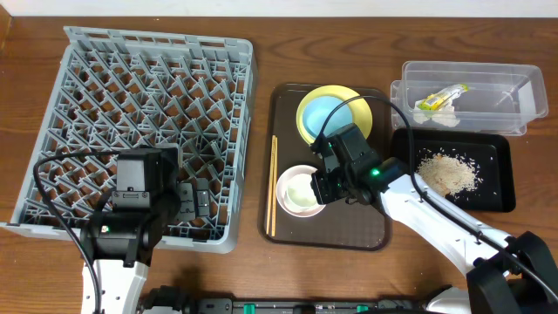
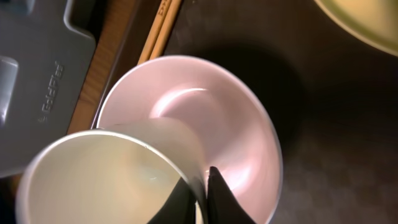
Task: Sort waste into correct bins and load items into the dishwasher
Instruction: 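Grasp the pink bowl with the right gripper and lift it, then hand the pink bowl from the right gripper to the left gripper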
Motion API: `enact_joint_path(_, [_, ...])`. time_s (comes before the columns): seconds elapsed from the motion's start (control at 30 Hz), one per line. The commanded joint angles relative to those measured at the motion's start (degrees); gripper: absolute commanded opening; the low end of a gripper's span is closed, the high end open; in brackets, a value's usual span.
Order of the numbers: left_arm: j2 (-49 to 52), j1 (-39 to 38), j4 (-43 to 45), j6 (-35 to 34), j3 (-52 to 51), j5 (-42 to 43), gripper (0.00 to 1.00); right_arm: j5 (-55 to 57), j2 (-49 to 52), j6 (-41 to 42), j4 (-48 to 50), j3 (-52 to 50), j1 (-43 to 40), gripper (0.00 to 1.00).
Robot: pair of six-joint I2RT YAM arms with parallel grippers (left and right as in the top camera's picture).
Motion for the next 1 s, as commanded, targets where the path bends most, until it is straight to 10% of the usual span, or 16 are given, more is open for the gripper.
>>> enact_joint_path(0.0, [-0.2, 0.2, -0.2, 0.5, 1.2, 0.6, 0.98, 0.7, -0.9, 1.0, 0.4, 0.4, 0.2, 0.01])
enact_joint_path(0.33, [-0.1, 0.2, 1.7, -7.5, 1.2, 5.5, 0.98, 0.2, -11.7, 0.1, -5.1, 7.4, -9.5, 0.01])
enact_joint_path(0.97, [18.1, 0.2, 47.5, -33.0, 1.2, 68.9, 0.98, -43.2, -7.1, 12.3, 16.0, 7.4, -16.2, 0.01])
